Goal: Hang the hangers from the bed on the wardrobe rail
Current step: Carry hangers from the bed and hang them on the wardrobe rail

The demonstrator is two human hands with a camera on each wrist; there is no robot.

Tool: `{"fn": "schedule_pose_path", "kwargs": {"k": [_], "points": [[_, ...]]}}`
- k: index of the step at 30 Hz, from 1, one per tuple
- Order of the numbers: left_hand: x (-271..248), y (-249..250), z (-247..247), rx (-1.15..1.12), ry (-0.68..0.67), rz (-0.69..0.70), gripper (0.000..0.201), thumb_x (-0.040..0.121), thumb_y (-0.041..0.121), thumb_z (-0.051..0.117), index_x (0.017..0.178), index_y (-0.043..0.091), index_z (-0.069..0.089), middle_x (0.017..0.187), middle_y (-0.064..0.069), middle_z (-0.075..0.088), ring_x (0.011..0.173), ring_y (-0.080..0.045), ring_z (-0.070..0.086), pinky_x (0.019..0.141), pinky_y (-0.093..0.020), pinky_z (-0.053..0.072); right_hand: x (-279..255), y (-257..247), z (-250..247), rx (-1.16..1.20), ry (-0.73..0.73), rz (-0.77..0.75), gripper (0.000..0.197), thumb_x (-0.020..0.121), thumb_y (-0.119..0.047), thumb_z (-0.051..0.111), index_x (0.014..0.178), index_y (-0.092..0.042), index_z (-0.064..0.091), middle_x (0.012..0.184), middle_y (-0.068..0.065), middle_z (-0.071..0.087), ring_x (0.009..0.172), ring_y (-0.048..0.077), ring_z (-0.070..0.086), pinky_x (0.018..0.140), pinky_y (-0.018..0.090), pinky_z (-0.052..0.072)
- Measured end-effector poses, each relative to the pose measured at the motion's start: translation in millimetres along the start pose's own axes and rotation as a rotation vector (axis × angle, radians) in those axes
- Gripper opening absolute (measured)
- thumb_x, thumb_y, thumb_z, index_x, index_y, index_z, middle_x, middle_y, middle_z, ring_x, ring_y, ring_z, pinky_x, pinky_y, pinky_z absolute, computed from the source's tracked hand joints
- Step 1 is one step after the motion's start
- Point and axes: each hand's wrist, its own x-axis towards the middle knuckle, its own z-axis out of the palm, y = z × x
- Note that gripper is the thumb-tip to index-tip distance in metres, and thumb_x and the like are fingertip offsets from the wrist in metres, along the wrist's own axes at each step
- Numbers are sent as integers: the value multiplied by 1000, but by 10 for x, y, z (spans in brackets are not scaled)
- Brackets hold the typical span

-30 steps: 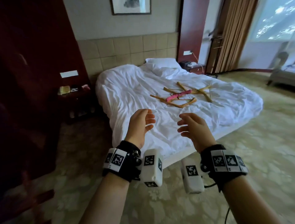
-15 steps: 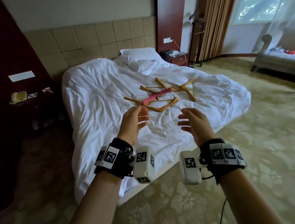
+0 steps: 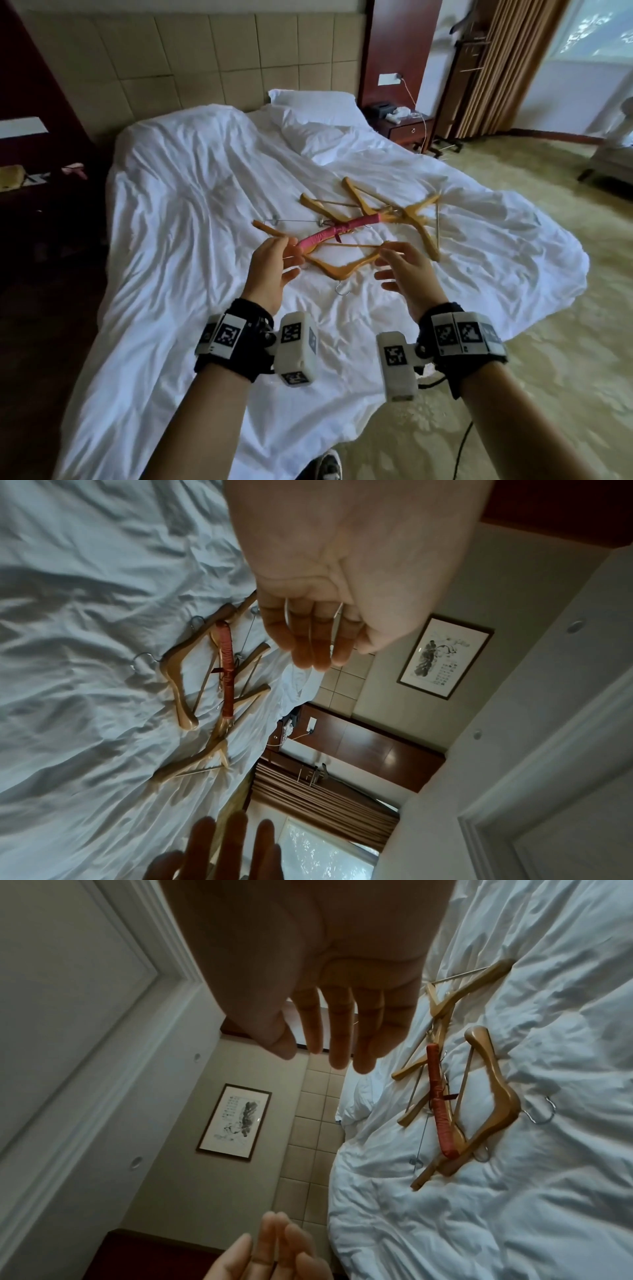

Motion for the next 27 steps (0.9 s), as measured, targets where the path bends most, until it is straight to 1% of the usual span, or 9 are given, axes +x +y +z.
{"fn": "schedule_pose_path", "kwargs": {"k": [1,4,7,11,14,17,20,23,27], "points": [[114,-1,52,4,4,-2,20,96,17,44,83,15,58,73,0,61,67,-12,58,62,-24,41,108,23,-17,-9,1,7,13,95,-17,54,105,-10,58,82,4,63,66,18,59,58,25,44],[748,-8,416,-9,22,-19,21,98,17,42,81,16,56,71,0,60,58,-8,57,59,-22,40,790,51,-101,-58,10,16,16,94,-17,55,108,-9,58,81,5,64,64,17,60,58,26,45],[1245,2,731,-26,27,-70,22,98,19,42,82,15,56,70,0,59,58,-9,56,56,-21,41,1356,62,-215,-74,16,53,11,95,-16,53,105,-11,56,82,6,64,66,18,60,60,26,45],[1856,15,1000,-56,66,-75,25,99,22,41,82,14,56,70,-1,58,57,-11,55,46,-16,42,2059,79,-322,-90,-2,71,4,95,-17,53,95,-19,57,83,7,64,67,19,59,59,26,45],[2270,-57,1134,-55,113,-83,26,100,25,40,82,15,56,74,0,59,61,-9,56,48,-17,42,2589,157,-384,-104,-15,75,4,94,-17,55,97,-18,57,82,6,64,65,19,60,58,25,46],[2679,-191,1275,-48,176,-90,27,100,28,39,84,15,57,77,-2,61,67,-11,57,50,-20,43,3170,305,-412,-131,-67,74,3,94,-18,55,95,-19,58,82,6,65,66,20,61,60,29,46],[2983,-312,1411,-10,250,-79,29,101,28,39,86,13,59,77,-3,62,69,-14,58,54,-21,44,3684,501,-393,-159,-130,76,12,94,-17,54,104,-12,58,85,8,65,70,21,61,60,29,47],[3263,-448,1586,10,338,-121,30,101,30,39,85,13,58,75,-3,62,66,-14,59,48,-18,45,4186,726,-373,-251,-228,94,23,93,-19,54,113,-8,56,92,9,66,77,24,64,70,36,54],[3638,-762,1670,53,439,-197,29,101,31,40,86,13,58,73,-2,62,62,-12,58,46,-18,44,4701,1130,-328,-361,-300,140,24,90,-21,57,112,-11,58,90,8,67,83,28,66,81,44,53]]}}
